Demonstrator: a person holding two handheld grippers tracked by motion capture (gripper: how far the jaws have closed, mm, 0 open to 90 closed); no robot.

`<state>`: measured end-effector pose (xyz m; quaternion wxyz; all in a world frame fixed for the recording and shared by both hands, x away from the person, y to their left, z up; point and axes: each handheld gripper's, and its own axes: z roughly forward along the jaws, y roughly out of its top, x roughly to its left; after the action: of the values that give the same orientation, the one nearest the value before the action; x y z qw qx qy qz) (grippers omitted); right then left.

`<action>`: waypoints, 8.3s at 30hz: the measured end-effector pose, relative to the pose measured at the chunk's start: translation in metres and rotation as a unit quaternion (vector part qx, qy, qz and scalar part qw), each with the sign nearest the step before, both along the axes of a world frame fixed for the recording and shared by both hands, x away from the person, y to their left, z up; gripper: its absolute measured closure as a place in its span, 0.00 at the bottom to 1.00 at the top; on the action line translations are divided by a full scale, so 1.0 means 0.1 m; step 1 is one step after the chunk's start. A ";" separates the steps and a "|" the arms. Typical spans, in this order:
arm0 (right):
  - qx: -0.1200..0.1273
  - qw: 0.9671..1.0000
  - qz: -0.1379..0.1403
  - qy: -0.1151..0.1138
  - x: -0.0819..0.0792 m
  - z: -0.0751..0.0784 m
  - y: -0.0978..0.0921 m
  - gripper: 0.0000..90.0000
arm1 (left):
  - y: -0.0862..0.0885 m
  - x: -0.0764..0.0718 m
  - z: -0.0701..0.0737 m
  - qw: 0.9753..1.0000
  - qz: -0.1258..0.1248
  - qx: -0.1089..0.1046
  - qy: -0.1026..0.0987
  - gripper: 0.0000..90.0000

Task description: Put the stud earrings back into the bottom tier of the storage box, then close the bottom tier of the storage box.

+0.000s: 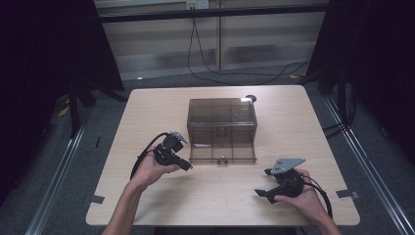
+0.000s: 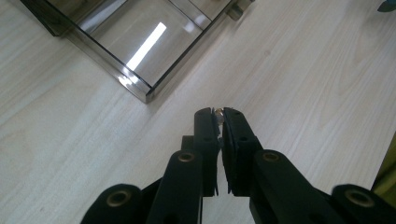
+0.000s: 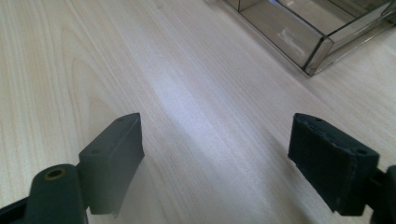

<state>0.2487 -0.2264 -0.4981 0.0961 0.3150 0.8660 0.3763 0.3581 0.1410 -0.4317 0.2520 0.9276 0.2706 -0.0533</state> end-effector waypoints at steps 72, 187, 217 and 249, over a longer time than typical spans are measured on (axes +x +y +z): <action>-0.012 1.000 0.001 0.002 0.00 0.00 -0.02 0.09 | -0.98 0.58 0.15 0.999 -0.027 0.036 0.003 0.95; 0.015 1.000 -0.020 0.000 0.03 0.03 0.06 0.21 | 0.19 -0.15 -0.19 0.991 0.083 -0.079 -0.067 0.06; 0.021 1.000 -0.004 -0.007 0.20 0.07 0.44 0.61 | 0.77 -0.80 -0.32 0.980 0.124 -0.118 -0.105 0.05; 0.023 0.999 0.022 -0.005 0.61 -0.05 0.90 0.98 | 0.97 -1.09 -0.49 0.977 0.134 -0.128 -0.107 0.04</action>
<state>0.3097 -0.1368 -0.5032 0.0850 0.2965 0.8632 0.3997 0.2493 0.2376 -0.4807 0.4010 0.8432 0.3551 0.0464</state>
